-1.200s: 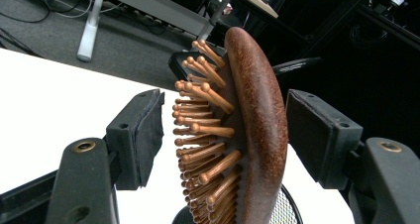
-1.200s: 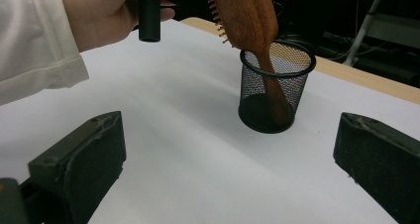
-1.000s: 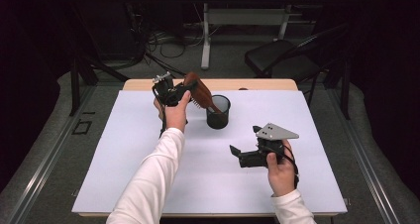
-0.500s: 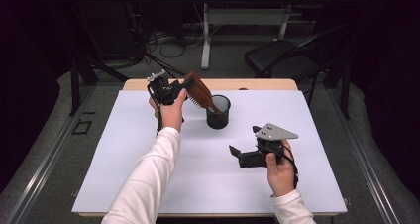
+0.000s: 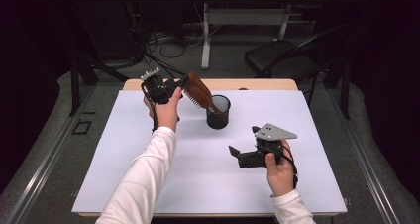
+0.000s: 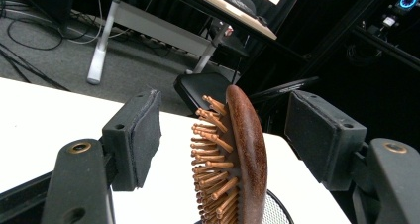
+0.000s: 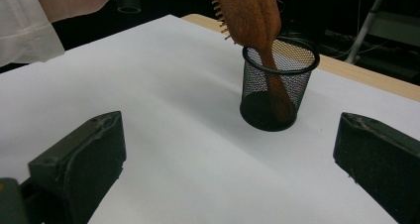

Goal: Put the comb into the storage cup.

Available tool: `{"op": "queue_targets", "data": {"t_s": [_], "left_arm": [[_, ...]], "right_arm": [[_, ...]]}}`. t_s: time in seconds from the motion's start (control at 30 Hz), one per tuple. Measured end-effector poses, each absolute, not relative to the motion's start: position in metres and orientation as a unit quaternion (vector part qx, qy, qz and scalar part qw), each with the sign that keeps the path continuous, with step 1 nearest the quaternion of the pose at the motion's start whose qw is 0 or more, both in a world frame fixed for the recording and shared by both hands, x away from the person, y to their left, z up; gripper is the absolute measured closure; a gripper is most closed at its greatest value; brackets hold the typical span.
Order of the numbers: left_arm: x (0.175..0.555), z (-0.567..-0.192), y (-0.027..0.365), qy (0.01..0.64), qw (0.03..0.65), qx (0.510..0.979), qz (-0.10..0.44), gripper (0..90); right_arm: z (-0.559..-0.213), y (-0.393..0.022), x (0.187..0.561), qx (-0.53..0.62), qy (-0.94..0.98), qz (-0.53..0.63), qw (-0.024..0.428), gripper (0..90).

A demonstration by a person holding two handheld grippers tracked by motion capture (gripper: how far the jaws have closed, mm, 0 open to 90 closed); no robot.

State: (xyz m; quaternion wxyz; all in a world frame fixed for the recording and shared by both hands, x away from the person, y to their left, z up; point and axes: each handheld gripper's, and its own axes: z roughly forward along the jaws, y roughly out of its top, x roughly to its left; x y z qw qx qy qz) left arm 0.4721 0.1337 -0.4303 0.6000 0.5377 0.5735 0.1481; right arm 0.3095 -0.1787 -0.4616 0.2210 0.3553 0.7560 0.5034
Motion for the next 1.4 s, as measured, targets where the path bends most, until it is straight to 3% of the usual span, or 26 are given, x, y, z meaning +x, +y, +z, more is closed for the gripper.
{"op": "queue_targets", "data": {"t_s": [0.9,1.4], "left_arm": [[0.468,-0.424,0.145,0.573,0.601,0.538,0.148,30.2],[0.464,-0.42,0.148,0.563,0.609,0.546,0.121,31.9]], "right_arm": [[-0.462,-0.18,0.31,0.357,0.755,0.504,0.221,0.0],[-0.462,-0.18,0.31,0.357,0.755,0.503,0.221,0.0]]}}
